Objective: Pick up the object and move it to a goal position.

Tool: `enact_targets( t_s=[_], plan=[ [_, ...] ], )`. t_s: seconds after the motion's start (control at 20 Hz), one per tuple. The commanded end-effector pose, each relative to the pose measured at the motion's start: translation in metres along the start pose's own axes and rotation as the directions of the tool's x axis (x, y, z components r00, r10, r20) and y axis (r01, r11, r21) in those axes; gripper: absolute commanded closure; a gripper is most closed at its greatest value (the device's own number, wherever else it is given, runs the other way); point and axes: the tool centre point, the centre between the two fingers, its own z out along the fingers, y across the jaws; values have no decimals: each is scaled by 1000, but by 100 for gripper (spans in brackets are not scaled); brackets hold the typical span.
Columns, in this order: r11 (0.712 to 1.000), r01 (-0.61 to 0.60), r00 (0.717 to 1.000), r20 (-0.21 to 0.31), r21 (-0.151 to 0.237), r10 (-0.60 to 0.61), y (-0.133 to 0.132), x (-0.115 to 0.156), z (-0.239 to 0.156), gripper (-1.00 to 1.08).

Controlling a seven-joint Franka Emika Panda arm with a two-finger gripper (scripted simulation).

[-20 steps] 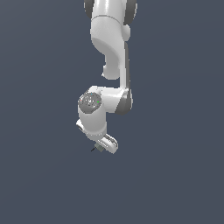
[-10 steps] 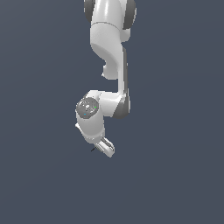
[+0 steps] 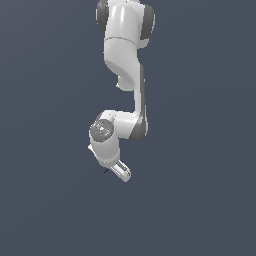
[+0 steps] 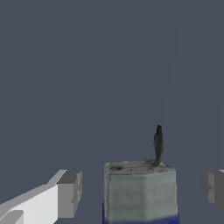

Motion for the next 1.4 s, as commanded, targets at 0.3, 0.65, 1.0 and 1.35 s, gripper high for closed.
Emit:
enact_targets(
  t_s=[0.3, 0.65, 1.0, 1.35],
  plan=[
    [1000, -2, 1000, 0, 0, 2, 0, 1, 18, -92],
    [1000, -2, 1000, 0, 0, 2, 0, 1, 18, 108],
    [1000, -2, 1000, 0, 0, 2, -2, 0, 16, 108],
    [1000, -2, 1000, 0, 0, 2, -15, -11, -12, 108]
  ],
)
